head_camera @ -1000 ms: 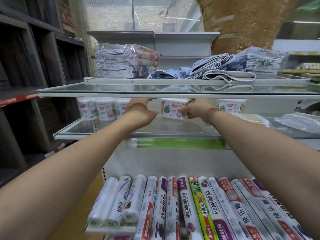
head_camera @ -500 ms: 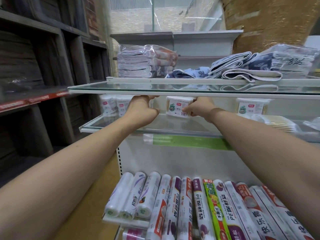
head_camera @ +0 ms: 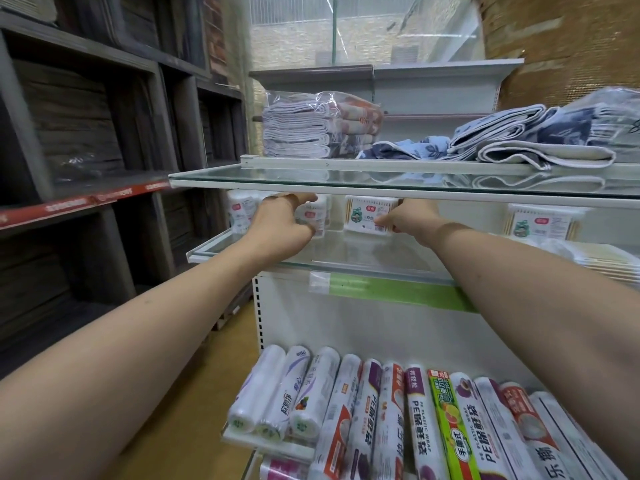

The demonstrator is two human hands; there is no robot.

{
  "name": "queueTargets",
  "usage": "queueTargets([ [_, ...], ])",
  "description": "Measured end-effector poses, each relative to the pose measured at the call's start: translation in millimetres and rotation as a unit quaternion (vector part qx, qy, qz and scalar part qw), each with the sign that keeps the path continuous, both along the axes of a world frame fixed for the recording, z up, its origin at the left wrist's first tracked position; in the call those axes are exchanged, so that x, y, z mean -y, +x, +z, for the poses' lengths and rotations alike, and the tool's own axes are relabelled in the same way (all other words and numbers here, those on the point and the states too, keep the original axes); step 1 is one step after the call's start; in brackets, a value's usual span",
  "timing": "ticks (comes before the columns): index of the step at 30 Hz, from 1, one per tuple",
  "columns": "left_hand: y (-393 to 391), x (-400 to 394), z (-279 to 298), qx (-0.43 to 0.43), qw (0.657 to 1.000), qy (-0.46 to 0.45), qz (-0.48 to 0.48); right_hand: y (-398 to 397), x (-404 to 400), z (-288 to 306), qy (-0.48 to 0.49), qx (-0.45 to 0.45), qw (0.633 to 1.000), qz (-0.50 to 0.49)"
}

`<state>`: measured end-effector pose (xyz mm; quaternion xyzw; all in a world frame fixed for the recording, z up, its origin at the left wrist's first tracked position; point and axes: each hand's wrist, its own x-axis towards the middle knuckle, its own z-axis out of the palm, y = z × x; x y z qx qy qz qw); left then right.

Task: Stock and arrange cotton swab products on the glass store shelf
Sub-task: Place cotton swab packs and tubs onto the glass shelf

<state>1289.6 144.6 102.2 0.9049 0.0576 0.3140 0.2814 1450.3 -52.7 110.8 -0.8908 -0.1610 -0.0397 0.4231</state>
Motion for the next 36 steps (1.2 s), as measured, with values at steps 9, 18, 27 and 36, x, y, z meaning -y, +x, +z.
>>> queueTargets([
  [9, -3.8, -11.1, -0.9, 0.008, 1.000, -0.012, 0.002, 4.8, -21.9, 3.8, -0.075, 0.006, 0.997, -0.022],
  [18, -1.4, -23.3, -2.2, 0.007, 1.000, -0.011, -0.005, -3.7, -32.2, 7.6, -0.206, 0.073, 0.971, -0.097],
  [27, -4.2, -28.2, -2.1, 0.001, 1.000, 0.002, -0.013, -1.6, -30.3, 5.0, -0.245, 0.076, 0.960, -0.110],
  [36, 0.5, -18.5, -1.5, 0.003, 1.000, 0.014, -0.017, 1.3, 1.2, 9.2, -0.270, 0.046, 0.951, -0.143],
])
